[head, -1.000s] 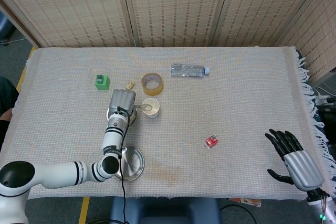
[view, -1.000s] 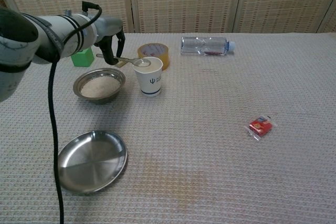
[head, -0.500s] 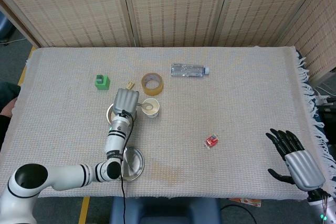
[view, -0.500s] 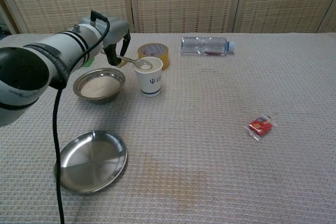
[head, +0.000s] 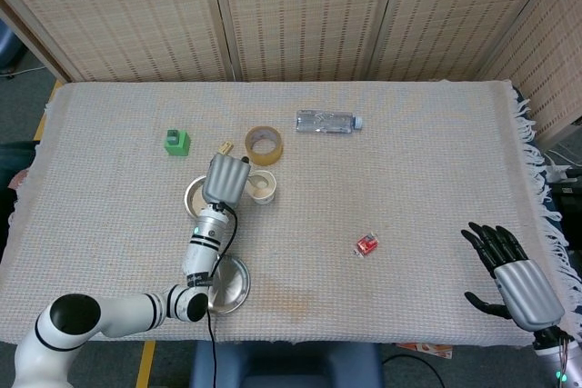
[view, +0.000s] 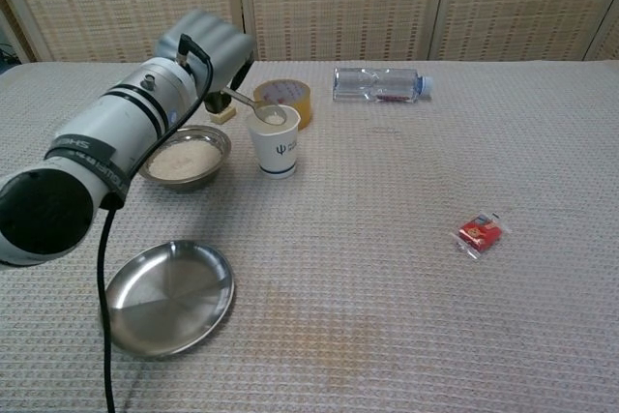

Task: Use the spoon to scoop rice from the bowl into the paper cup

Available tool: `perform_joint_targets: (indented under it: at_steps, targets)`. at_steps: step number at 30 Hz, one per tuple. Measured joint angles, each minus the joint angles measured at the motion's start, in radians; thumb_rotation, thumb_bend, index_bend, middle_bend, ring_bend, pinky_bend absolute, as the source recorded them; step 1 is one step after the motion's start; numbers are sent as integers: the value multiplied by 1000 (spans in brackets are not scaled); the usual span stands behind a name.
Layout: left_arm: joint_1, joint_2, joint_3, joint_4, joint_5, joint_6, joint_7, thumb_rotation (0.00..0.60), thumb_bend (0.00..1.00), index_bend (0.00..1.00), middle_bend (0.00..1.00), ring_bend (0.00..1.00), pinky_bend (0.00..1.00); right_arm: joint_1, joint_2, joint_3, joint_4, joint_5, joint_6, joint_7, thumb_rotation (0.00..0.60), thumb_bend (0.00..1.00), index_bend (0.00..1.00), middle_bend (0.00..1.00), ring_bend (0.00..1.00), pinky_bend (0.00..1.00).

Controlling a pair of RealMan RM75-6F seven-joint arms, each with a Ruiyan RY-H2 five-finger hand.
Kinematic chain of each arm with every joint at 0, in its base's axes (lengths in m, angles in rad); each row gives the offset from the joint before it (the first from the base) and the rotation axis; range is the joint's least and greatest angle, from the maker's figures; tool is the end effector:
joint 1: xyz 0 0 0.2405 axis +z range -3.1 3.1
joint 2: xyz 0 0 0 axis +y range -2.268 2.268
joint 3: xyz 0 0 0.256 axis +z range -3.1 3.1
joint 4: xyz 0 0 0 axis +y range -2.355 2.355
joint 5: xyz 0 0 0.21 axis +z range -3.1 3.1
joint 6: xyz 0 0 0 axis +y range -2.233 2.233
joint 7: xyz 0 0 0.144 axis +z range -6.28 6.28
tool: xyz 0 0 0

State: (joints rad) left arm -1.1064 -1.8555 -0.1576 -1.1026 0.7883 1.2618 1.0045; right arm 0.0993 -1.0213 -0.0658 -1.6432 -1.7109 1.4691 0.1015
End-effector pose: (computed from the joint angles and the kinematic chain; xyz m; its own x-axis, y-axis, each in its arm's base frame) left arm -0.0640 0.4064 -0.0465 0.8351 -0.1834 0.5185 0.4857 -0.1966 -0.8518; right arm -0.2942 -0.1568 0.1579 0.3887 -0.1406 0.9106 -0.9107 -0.2085 0.3566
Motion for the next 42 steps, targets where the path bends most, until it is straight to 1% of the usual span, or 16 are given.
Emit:
perform_joint_targets:
  at_steps: [4, 11, 17, 25, 35, 42]
  targets:
    - [10, -30, 25, 58, 73, 21, 8, 600, 398, 655, 1000, 1000, 1000, -3, 2, 0, -1, -2, 8, 1, 600, 88, 0, 0, 0, 0]
    - [32, -90, 60, 196, 205, 47, 20, 600, 399, 656, 1000, 1000, 1000, -7, 5, -2, -3, -8, 15, 2, 600, 88, 0, 0, 0, 0]
    - [56, -130, 67, 281, 275, 44, 20, 600, 399, 656, 1000, 1000, 1000, -7, 7, -3, -4, -12, 16, 6, 600, 88, 0, 0, 0, 0]
    - [77, -160, 77, 367, 367, 48, 20, 600, 399, 656, 1000, 1000, 1000, -5, 8, -4, -4, -11, 10, 9, 600, 88, 0, 0, 0, 0]
    - [108, -201, 118, 484, 520, 97, 4, 600, 399, 656, 1000, 1000, 1000, -7, 11, -5, -6, -15, 14, 12, 600, 88, 0, 0, 0, 0]
    - [124, -235, 120, 592, 569, 106, -19, 600, 399, 655, 1000, 1000, 1000, -11, 14, -11, -9, -26, 20, 8, 600, 88, 0, 0, 0, 0]
